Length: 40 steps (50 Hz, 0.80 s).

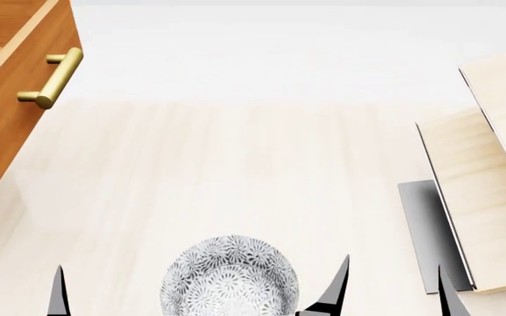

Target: Close the top drawer of the cabinet.

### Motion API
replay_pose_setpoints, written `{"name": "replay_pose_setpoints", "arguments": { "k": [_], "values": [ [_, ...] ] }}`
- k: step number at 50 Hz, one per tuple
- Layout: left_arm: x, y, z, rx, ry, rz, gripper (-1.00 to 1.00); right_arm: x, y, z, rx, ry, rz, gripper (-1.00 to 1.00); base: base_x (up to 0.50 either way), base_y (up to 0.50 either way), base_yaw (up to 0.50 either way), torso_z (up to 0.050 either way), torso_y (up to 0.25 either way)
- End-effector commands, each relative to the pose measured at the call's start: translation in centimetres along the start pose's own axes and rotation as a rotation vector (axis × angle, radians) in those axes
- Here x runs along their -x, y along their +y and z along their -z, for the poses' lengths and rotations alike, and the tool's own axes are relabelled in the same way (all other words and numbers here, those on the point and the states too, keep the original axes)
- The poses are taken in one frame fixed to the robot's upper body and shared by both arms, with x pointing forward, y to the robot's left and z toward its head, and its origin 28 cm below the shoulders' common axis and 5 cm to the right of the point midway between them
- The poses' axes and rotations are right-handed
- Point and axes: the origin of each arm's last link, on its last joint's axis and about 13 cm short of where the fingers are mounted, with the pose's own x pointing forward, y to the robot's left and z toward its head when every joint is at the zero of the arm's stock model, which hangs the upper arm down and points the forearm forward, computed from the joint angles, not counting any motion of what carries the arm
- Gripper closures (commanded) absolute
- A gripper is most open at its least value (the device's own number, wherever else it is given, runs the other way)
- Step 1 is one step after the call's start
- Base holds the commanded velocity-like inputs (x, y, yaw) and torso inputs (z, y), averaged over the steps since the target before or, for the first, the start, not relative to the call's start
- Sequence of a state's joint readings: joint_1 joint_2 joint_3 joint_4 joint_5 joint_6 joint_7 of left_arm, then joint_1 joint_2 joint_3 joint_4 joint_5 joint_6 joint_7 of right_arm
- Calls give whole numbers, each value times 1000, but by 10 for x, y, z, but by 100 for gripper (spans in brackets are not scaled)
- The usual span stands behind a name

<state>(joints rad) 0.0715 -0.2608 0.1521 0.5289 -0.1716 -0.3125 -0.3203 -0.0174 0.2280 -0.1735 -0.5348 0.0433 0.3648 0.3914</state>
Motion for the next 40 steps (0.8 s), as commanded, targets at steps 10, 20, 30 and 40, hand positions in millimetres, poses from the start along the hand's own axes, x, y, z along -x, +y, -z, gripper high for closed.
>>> {"name": "replay_pose_setpoints", "arguments": {
  "k": [10,20,30,40],
  "values": [
    [0,0,1,1,0,1,-100,0,0,1,2,-6,2,-100,390,0,0,0,2],
    [-4,-1,-1,-17,11,31,-100,0,0,1,-3,-7,-4,-100,65,0,0,0,0],
    [-37,-9,-5,-34,56,130,-100,-1,2,3,-4,-1,-10,-100,0,0,0,0,0],
    [-73,-7,-21,-59,52,147,-100,-4,5,6,-3,7,-15,-100,0,0,0,0,0]
  ]
}}
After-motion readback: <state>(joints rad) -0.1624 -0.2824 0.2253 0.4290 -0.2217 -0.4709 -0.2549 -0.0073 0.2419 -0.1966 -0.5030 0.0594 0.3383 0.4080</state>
